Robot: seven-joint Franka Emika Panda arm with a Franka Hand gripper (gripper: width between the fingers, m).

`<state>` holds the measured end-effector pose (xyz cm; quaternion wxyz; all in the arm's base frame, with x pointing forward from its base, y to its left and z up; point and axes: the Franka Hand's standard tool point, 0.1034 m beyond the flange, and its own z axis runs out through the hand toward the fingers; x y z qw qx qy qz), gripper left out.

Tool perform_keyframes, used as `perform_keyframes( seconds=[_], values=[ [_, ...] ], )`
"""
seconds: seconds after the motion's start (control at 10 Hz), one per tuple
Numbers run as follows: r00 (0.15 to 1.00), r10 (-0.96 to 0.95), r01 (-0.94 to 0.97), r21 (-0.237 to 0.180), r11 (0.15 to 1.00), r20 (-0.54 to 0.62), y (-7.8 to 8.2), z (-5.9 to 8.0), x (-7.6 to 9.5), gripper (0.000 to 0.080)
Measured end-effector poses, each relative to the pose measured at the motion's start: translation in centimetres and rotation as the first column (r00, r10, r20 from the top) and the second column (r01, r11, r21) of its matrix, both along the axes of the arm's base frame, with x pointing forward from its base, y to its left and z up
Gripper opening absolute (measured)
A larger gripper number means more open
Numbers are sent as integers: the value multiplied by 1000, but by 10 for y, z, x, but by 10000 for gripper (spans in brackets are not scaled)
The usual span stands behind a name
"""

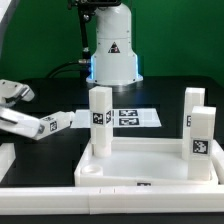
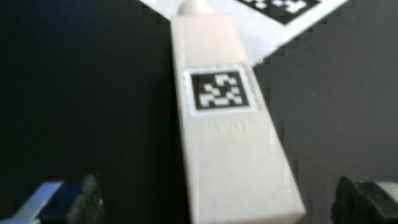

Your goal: Assemble desk

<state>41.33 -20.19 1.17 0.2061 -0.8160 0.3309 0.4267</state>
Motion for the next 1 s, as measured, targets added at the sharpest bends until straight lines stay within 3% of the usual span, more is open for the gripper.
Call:
perform_keyframes(
  seconds=[0.4,0.5,0.6,0.7,0.8,0.9,1.0],
  values=[
    [999,-37,37,-15,999,-11,2,-6,-4,632],
    [999,-37,37,-15,999,-11,2,-6,-4,456],
    [999,-37,37,-15,999,-11,2,-6,-4,456],
    [999,-37,37,-15,999,-11,2,-6,-4,283],
    [999,-34,34,-18,999,-8,0,-4,-3,284],
    [1000,-20,21,-27,999,22,-4,12,8,284],
    [996,-11,15,-42,999,84,-5,38,28,284]
  ],
)
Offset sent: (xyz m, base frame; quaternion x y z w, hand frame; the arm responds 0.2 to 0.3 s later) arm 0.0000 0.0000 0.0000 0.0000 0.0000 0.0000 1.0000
